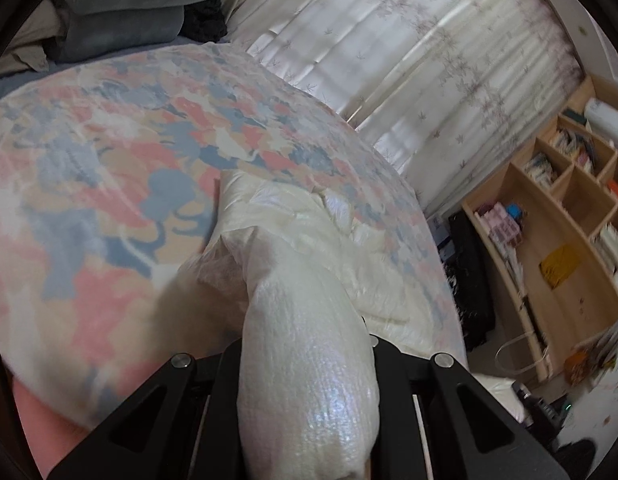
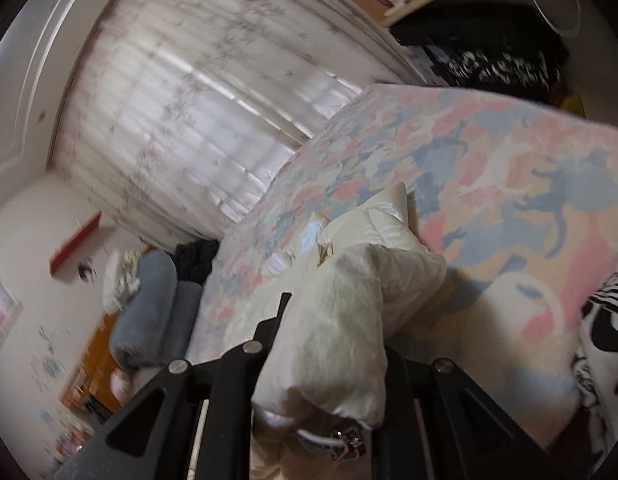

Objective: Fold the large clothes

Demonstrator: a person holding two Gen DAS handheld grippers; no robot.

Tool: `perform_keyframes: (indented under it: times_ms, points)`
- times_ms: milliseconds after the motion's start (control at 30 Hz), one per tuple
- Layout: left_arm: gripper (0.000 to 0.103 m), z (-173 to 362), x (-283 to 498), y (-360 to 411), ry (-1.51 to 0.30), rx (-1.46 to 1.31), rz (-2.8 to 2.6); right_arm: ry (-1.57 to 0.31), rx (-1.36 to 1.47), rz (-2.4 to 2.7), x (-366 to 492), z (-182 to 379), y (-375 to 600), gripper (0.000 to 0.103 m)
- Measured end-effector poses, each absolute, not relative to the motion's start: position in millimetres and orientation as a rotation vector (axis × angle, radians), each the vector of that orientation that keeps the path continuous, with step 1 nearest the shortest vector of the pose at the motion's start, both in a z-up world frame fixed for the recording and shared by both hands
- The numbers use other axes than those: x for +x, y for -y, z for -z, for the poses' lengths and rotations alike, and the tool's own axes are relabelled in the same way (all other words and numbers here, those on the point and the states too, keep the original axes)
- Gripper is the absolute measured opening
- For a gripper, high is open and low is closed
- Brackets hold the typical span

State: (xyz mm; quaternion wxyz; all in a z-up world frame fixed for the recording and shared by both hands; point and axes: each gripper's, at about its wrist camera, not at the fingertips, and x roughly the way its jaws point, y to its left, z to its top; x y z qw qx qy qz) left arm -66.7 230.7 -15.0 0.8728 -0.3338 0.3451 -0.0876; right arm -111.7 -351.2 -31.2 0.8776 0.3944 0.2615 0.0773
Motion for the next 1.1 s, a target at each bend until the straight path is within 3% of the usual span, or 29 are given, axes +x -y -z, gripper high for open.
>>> perform_keyframes:
  times_ms: [333,533,633,700,767,800,867,1100]
  points:
    - [0.014,16,73,-228,-0.769,-0.722,0.104,-0.555,0.941,-0.159,14,24,367,0.019]
    - [0.027,26,157,-233,-0.789,-0.750,0.078,-0.634,0.892,-0.067,118,27,368,0.028]
    - [0.039,40,197,-233,-0.847,-0.797,0.087,-0.675,0.927,-0.062,157,38,371,0.056]
    - [0.053,45,212,-232,-0.875,-0.808,0.092,-0.686,0.970,-0.076,172,46,373,0.083]
    - [0.061,47,225,-234,-0.881,-0.837,0.104,-0.666,0.999,-0.106,181,46,373,0.096]
    - [0.071,47,229,-236,-0.876,-0.860,0.117,-0.642,1.002,-0.111,184,44,374,0.097]
    - [0.080,42,232,-241,-0.844,-0.901,0.136,-0.623,1.004,-0.121,187,42,374,0.097]
    - [0.088,22,233,-246,-0.768,-0.734,0.087,-0.602,0.949,-0.097,183,43,381,0.098]
